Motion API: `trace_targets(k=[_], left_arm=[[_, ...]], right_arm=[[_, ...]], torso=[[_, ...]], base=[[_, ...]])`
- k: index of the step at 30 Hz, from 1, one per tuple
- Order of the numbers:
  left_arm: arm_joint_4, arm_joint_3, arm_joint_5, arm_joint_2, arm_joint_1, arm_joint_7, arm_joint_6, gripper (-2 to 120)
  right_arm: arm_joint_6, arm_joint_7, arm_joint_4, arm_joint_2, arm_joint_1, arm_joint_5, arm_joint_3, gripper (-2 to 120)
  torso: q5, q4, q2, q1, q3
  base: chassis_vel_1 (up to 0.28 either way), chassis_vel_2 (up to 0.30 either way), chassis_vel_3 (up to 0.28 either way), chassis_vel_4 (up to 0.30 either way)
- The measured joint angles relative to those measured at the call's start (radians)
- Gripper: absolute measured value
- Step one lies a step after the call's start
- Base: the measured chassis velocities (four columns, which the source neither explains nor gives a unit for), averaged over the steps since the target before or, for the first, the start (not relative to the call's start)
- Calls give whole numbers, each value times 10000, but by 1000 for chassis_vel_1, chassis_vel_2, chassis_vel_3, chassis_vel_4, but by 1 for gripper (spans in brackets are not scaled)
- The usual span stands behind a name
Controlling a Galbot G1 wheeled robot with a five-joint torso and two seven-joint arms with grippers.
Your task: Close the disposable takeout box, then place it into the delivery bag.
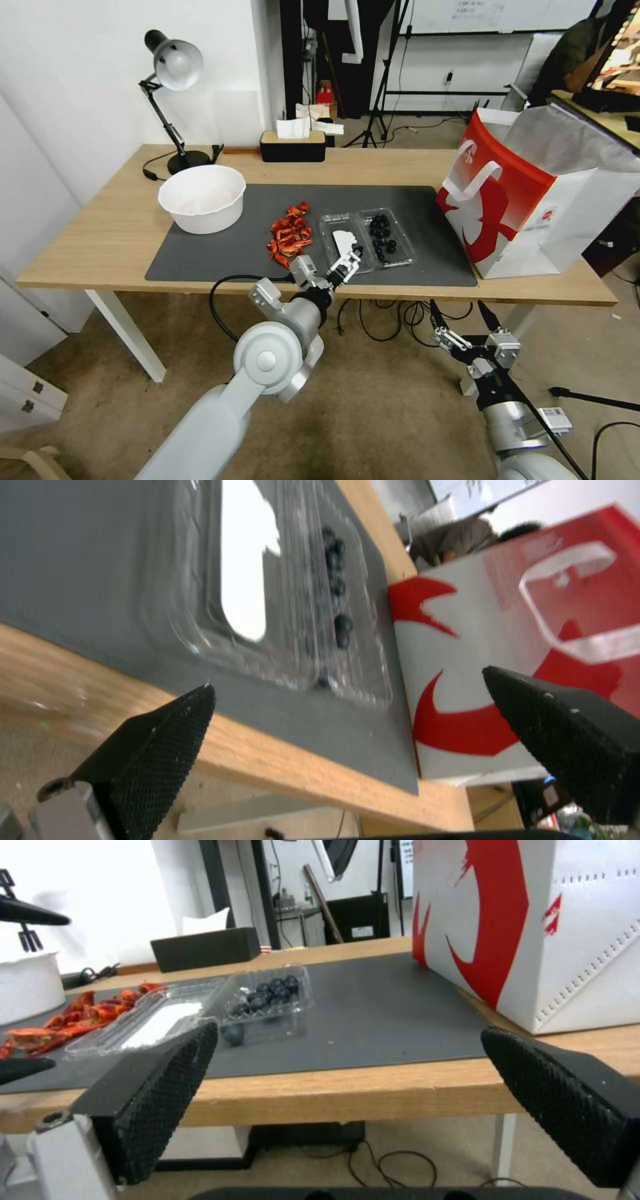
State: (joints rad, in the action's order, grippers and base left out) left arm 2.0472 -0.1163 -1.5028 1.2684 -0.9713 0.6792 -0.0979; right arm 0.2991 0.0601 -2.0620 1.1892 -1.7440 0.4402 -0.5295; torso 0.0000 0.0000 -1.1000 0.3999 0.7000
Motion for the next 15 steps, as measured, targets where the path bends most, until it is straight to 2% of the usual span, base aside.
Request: trace_targets(k=[15], left_arm=[[-820,-450,-267,854,695,79,2,100]], right_arm=[[150,-4,278,191,4,-131,-23,100]], torso=[[1,0,0,0,0]], base=[[0,0,0,0]])
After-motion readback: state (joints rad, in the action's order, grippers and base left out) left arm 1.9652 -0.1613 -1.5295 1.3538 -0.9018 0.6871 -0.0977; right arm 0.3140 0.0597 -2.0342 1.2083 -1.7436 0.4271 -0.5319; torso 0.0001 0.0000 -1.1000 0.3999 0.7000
